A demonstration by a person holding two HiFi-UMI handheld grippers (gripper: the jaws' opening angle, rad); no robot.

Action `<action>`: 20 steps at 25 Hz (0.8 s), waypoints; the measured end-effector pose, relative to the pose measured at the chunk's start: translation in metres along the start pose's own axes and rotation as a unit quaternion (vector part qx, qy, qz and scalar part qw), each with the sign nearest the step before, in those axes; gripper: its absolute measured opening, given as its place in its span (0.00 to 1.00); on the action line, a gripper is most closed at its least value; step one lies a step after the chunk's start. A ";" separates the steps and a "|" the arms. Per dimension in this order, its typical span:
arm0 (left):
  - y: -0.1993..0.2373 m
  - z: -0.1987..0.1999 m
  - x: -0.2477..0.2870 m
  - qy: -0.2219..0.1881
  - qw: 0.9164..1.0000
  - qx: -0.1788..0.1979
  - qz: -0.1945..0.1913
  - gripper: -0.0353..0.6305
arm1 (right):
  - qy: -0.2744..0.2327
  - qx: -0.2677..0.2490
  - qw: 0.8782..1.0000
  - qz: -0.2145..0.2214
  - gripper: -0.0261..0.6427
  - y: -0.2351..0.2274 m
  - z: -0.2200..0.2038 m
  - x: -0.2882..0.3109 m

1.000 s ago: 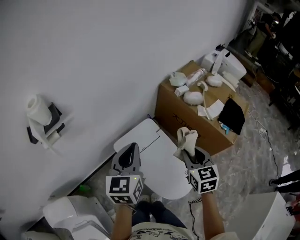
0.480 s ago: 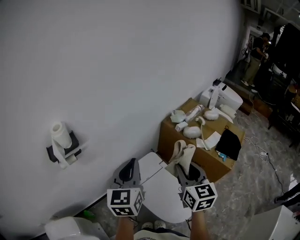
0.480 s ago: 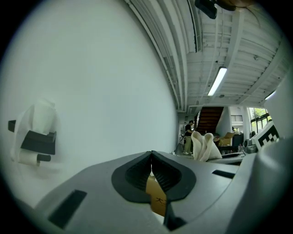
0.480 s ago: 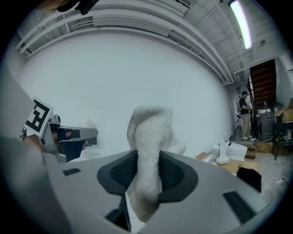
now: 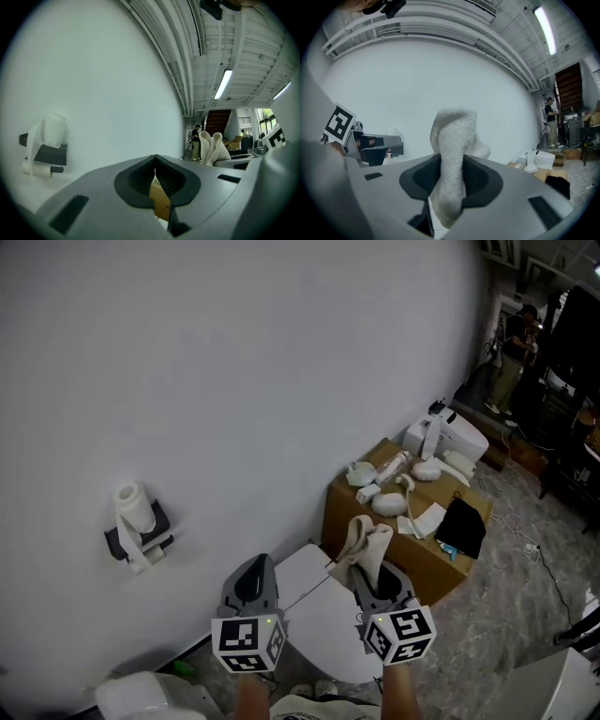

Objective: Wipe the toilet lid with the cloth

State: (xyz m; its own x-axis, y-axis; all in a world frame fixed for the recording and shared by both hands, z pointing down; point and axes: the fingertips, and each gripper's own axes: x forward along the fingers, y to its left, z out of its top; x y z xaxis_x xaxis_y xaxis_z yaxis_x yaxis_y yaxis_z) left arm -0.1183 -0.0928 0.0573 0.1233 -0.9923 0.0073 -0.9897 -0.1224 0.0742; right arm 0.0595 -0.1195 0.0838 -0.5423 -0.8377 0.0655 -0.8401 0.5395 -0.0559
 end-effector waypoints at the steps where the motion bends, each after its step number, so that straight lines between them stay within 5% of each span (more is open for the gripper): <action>1: 0.000 0.001 -0.001 -0.001 1.000 0.000 0.000 0.07 | 0.000 0.001 1.000 0.000 0.22 0.001 0.000 0.000; 20: 0.004 0.002 -0.007 -0.005 1.000 0.006 0.008 0.07 | -0.013 0.014 1.000 -0.016 0.22 -0.001 0.005 -0.002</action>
State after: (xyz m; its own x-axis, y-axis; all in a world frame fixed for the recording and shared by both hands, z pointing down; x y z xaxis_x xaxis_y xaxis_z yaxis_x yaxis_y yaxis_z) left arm -0.1228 -0.0866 0.0556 0.1077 -0.9942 -0.0009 -0.9922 -0.1075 0.0631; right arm 0.0617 -0.1185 0.0789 -0.5145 -0.8565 0.0427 -0.8561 0.5102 -0.0821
